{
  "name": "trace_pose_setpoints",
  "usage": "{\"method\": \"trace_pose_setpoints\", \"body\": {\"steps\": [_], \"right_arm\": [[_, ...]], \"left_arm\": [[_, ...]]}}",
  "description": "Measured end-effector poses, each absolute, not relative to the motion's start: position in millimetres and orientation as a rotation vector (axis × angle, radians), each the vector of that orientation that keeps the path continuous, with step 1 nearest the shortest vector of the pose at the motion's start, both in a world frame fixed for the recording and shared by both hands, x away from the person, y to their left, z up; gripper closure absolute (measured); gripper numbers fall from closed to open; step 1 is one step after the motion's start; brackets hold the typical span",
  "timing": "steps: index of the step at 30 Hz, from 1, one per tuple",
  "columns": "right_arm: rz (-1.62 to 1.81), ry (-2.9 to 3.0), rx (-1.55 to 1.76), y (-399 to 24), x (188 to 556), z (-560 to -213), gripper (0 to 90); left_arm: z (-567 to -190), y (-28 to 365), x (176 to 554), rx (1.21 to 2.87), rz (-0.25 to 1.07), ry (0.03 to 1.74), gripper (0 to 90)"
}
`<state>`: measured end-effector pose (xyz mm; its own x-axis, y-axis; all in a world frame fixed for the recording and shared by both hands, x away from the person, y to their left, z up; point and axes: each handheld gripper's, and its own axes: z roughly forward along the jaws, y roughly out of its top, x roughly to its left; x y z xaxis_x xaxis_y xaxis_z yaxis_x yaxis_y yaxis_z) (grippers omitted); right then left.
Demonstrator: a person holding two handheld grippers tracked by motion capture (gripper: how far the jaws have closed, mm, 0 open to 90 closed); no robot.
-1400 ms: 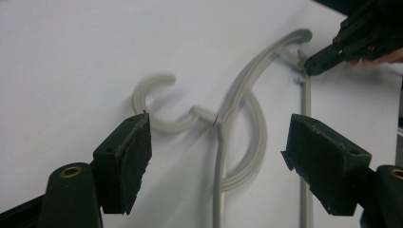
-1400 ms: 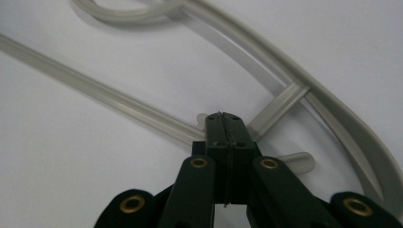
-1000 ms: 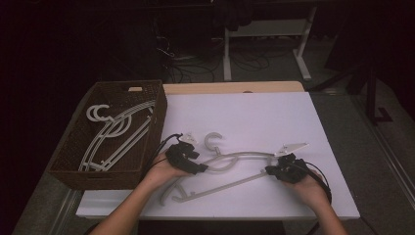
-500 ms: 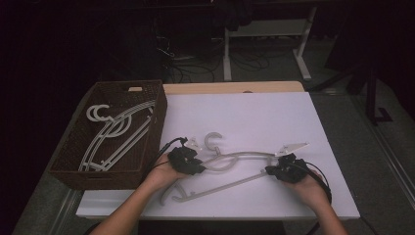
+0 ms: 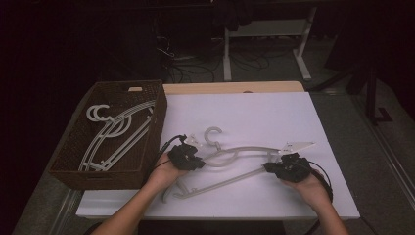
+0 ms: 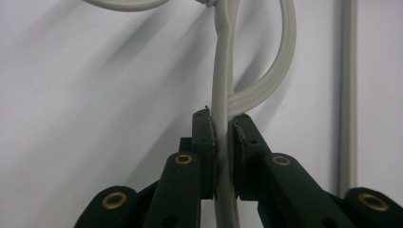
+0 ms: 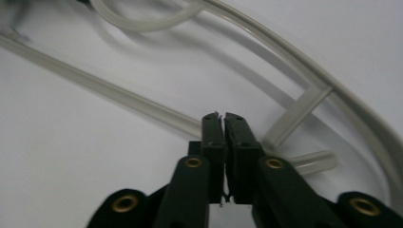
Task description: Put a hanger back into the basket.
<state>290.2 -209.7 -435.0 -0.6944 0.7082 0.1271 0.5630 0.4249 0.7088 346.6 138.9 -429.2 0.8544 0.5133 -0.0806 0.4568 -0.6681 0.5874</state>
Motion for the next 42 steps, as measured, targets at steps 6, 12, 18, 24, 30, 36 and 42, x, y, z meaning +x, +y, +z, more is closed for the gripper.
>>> {"method": "trace_pose_setpoints", "body": {"steps": [6, 12, 18, 24, 30, 36, 42], "right_arm": [[1.278, 2.423, 1.096, -214, 281, -419, 70.0], [1.344, 2.399, 1.053, -210, 276, -412, 58.4], [1.321, 2.407, 1.063, -207, 279, -416, 48.6], [1.295, 2.369, 1.092, -210, 282, -419, 35.0], [1.296, 2.345, 1.106, -211, 284, -419, 31.1], [1.285, 2.338, 1.122, -212, 286, -421, 29.7], [1.279, 2.333, 1.136, -214, 287, -423, 29.3]], "left_arm": [[-403, 142, 350, 2.336, 0.121, 0.730, 81.9], [-351, 152, 357, 2.281, 0.208, 0.734, 82.0], [-313, 165, 358, 2.240, 0.258, 0.727, 81.9], [-281, 192, 363, 2.214, 0.303, 0.747, 82.0], [-261, 239, 371, 2.173, 0.396, 0.826, 81.9], [-255, 295, 377, 2.137, 0.481, 0.937, 82.0], [-258, 346, 382, 2.100, 0.570, 1.049, 82.0]]}}
